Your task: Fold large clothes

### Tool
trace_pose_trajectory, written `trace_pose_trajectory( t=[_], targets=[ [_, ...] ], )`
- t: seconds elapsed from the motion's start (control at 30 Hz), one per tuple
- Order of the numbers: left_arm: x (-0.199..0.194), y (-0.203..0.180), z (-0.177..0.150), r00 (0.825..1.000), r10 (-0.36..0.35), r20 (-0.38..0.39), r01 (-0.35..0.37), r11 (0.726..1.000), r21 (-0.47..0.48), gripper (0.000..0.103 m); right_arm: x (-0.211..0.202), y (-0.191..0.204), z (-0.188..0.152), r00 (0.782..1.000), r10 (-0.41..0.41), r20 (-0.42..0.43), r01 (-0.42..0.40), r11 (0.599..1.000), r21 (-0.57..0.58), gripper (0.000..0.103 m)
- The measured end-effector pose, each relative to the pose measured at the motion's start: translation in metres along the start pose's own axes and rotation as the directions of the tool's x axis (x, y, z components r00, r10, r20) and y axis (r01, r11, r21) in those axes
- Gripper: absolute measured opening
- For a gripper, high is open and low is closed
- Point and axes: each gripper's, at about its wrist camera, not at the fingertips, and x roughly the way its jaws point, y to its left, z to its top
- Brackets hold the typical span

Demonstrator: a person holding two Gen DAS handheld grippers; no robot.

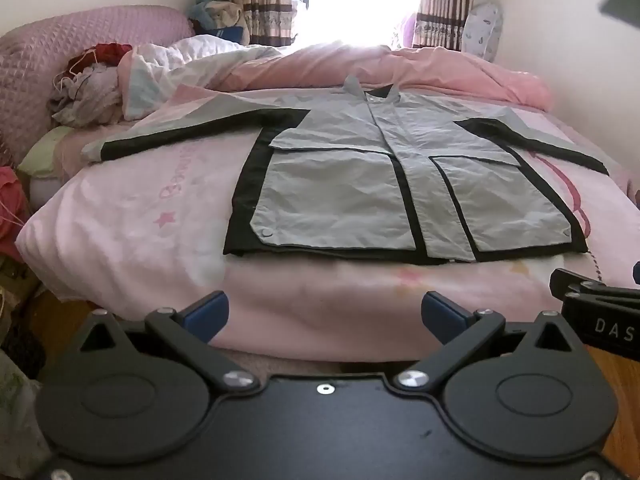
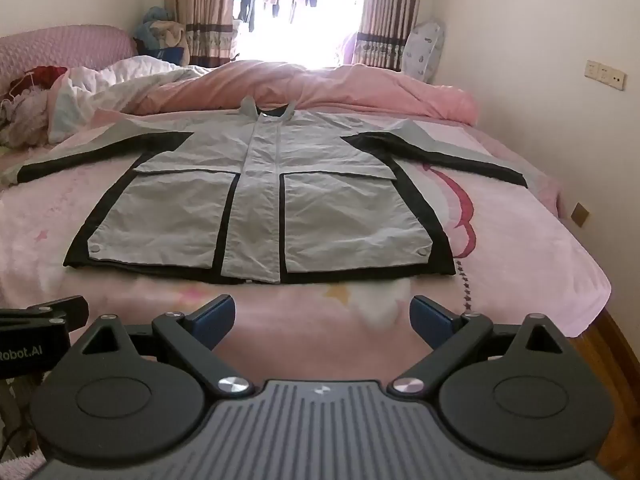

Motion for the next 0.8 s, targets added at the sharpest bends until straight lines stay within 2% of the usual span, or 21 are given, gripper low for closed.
trace_pose_trajectory(
  t=[0.33, 0.4, 0.8],
  targets=[
    [-0.006, -0.002, 0.002, 1.000, 0.009, -0.013, -0.009, 1.000, -0.005, 0.103, 0.002, 0.008, -0.002, 1.000, 0.000, -0.018, 0.000, 1.000, -0.006, 0.103],
    [-0.004, 0.002, -0.001, 1.000, 0.001, -0.003, -0.001, 1.000, -0.006, 0.103, -0.005, -0.004, -0.001, 1.000, 0.005, 0.000, -0.005, 1.000, 0.014, 0.103],
    [-0.002, -0.001, -0.001, 1.000, 0.002, -0.009, -0.002, 1.000, -0.001, 0.103, -0.003, 0.000, -0.001, 1.000, 0.004, -0.005, -0.004, 1.000, 0.014, 0.103]
  ],
)
